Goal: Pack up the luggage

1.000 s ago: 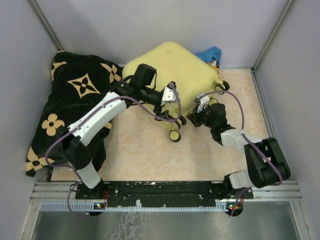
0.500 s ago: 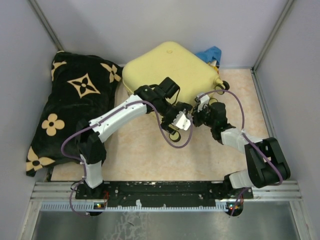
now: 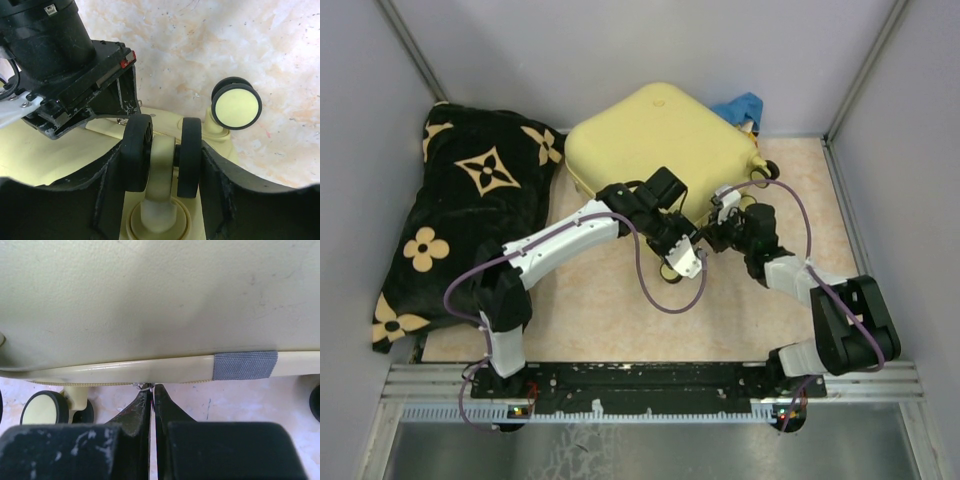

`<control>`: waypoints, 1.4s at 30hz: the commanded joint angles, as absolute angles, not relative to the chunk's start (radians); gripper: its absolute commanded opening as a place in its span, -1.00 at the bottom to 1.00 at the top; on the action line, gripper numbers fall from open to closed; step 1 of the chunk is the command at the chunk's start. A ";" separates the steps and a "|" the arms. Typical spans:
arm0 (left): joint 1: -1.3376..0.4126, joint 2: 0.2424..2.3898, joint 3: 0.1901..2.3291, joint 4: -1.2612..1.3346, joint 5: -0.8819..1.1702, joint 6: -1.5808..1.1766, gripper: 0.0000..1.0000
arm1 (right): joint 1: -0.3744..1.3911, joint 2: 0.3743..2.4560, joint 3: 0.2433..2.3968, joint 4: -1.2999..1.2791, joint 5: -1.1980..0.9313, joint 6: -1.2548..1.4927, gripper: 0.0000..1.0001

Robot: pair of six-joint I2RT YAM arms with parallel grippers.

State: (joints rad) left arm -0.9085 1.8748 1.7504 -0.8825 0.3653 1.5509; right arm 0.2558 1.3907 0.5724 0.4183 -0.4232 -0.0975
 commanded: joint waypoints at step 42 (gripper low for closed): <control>-0.876 1.755 1.615 -1.063 0.264 1.532 -1.00 | 0.070 1.382 0.606 0.583 -0.579 -0.291 -1.00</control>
